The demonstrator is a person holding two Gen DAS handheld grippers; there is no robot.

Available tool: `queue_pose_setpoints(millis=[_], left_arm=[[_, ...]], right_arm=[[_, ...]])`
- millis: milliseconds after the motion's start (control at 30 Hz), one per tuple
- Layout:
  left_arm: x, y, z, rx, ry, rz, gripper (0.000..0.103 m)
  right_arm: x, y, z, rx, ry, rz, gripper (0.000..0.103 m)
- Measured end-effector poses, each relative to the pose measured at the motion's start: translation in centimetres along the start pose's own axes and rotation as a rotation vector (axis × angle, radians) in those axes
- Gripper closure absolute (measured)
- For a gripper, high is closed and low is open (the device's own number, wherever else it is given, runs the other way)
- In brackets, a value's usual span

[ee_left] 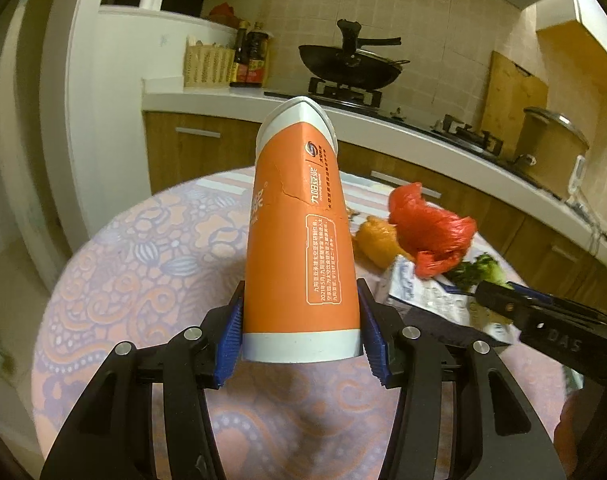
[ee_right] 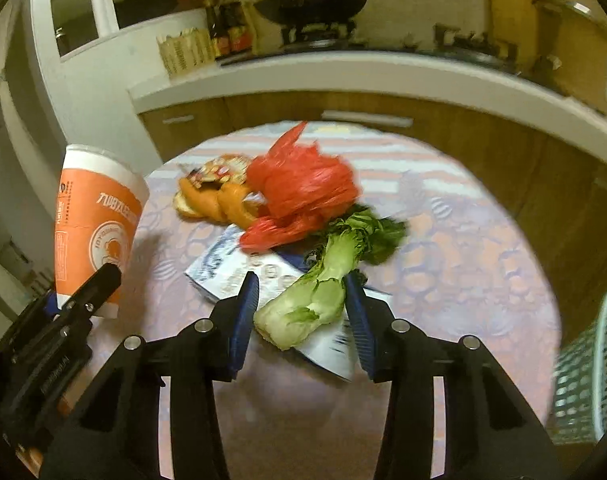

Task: Collect trash
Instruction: 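Lift the orange cup with the left gripper while the right gripper grasps the bok choy, then carry cup and bok choy over the blue wastebasket and open both grippers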

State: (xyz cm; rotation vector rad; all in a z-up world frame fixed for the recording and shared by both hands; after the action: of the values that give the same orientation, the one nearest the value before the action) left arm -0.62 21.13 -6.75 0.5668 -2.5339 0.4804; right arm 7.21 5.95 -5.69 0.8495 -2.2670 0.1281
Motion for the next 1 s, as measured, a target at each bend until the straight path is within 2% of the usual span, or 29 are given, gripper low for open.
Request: queue_pose_setpoints(millis=[100,300,600,800,1000], left_arm=[[0.9,-1.0,-0.1,0.010,-0.001,0.045,0.054],[3.2,-5.6,-1.0,-0.021,-0.012,0.158,0.054],[3.7,-16.0,-0.3,-0.121,0.022,0.307,0.054],[3.2,-24.4,0.7,-0.202,0.062,0.406,0.054],[1.8,-33.4,4.1,-0.285,0.155,0.505,0.054]], right_arm=[[1.9,-1.6,-0.2,-0.027,-0.033,0.002,0.063],[5.3,-4.7,-0.6,-0.065,-0.099,0.000,0.063],[12.0,-10.3,-0.8,-0.077,-0.231,0.051,0.063],[16.4,-16.9,0.3,-0.150,-0.289,0.132,0.063],[19.5,-26.2,4.2,-0.282,-0.289,0.253,0.063]])
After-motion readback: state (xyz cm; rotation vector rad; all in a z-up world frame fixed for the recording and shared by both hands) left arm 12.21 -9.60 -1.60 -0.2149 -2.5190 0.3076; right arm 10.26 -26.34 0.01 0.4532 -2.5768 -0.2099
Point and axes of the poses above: each gripper's, at about its wrist camera, not at the fingertips, and x roughly against the way its jaws point, y to its left, z to its underside, the point moved 8 cm from there along -x, roughly the way its jaws point, and after that the axes turned 2 degrees about x, right-handed, at the moved point
